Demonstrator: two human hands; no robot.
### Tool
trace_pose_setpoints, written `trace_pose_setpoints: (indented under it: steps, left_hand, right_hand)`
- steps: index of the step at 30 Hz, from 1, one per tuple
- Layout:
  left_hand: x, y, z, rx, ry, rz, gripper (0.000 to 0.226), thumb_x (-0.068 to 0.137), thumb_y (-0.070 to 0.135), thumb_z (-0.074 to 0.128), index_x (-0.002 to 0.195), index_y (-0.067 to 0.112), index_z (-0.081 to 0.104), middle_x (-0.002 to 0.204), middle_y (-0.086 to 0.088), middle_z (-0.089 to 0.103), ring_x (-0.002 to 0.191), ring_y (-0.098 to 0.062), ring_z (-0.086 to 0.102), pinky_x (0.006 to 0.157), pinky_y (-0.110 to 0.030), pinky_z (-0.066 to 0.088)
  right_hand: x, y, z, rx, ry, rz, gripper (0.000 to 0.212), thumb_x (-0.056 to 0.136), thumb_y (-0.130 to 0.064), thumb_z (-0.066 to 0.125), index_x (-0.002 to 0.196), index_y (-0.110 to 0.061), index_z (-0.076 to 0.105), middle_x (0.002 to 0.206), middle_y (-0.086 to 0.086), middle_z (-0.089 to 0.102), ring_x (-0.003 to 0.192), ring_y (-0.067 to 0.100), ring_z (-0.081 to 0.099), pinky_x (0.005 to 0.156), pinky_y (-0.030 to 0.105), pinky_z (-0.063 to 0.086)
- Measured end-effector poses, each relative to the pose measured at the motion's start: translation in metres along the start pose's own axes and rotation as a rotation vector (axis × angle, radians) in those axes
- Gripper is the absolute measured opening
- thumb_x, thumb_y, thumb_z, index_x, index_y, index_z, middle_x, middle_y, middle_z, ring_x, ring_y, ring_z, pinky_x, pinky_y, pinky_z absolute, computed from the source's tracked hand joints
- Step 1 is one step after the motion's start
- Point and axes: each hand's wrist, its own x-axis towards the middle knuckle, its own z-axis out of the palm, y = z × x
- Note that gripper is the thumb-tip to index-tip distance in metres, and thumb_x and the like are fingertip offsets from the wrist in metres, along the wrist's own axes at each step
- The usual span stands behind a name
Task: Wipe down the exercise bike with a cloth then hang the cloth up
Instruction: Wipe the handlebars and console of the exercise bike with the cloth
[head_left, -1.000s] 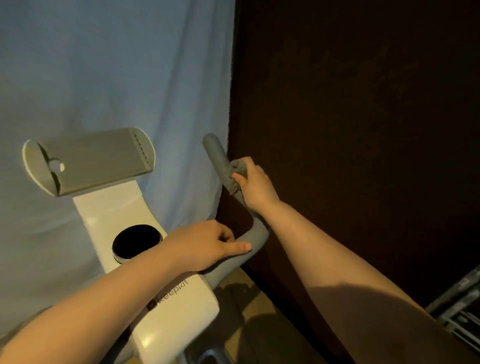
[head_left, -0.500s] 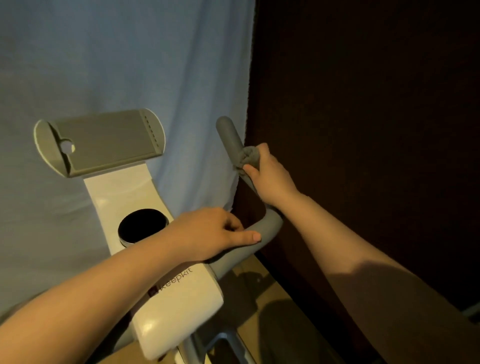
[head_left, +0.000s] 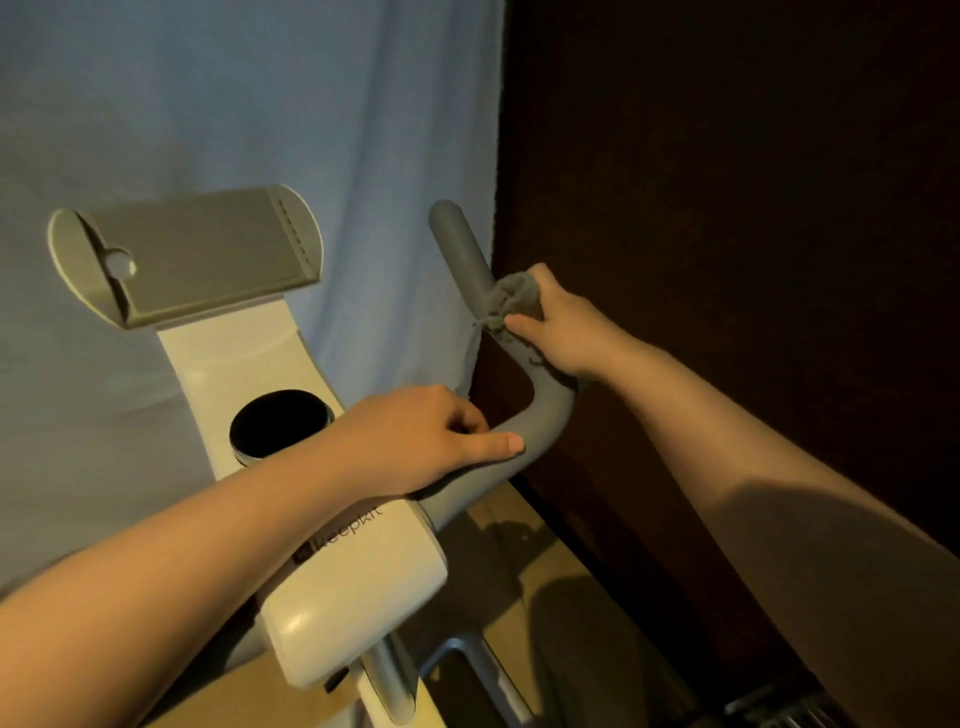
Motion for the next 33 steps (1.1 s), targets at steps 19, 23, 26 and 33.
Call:
trace_pose_setpoints:
  steps: [19,23,26,33]
  left_hand:
    - [-0.002,0.001,0.001,0.025,0.003,0.037,0.062,0.08,0.076,0.04,0.101,0.027,0.072,0.09,0.0,0.07,0.08,-0.012,0.062,0.082,-0.044,0.053]
    - [0.001,0.0,0.003,0.019,0.009,0.049,0.06,0.085,0.072,0.042,0.097,0.022,0.072,0.088,-0.004,0.07,0.077,-0.013,0.062,0.078,-0.043,0.052]
    - [-0.001,0.001,0.003,-0.051,0.044,0.069,0.047,0.088,0.062,0.048,0.091,0.021,0.071,0.084,-0.003,0.068,0.076,-0.014,0.061,0.077,-0.042,0.05]
    - [-0.003,-0.005,0.003,-0.186,0.094,0.099,0.023,0.098,0.026,0.049,0.085,0.036,0.064,0.094,0.01,0.065,0.089,-0.008,0.059,0.085,-0.034,0.05]
  right_hand:
    - [-0.046,-0.004,0.024,0.309,0.249,0.179,0.027,0.1,-0.032,0.047,0.126,-0.033,0.039,0.119,-0.002,0.06,0.102,0.017,0.057,0.082,0.033,0.044]
    - [-0.101,0.001,0.043,0.489,0.354,0.242,0.019,0.099,-0.033,0.047,0.111,-0.043,0.036,0.11,-0.003,0.063,0.098,0.021,0.064,0.082,0.047,0.055]
    - [-0.084,-0.008,0.041,0.624,0.406,0.398,0.022,0.101,-0.033,0.044,0.118,-0.038,0.032,0.116,0.007,0.06,0.092,0.026,0.063,0.058,0.034,0.055]
    - [-0.126,-0.048,0.101,0.782,0.761,0.339,0.028,0.101,-0.03,0.045,0.123,-0.038,0.031,0.126,0.003,0.053,0.107,0.021,0.06,0.086,0.04,0.053]
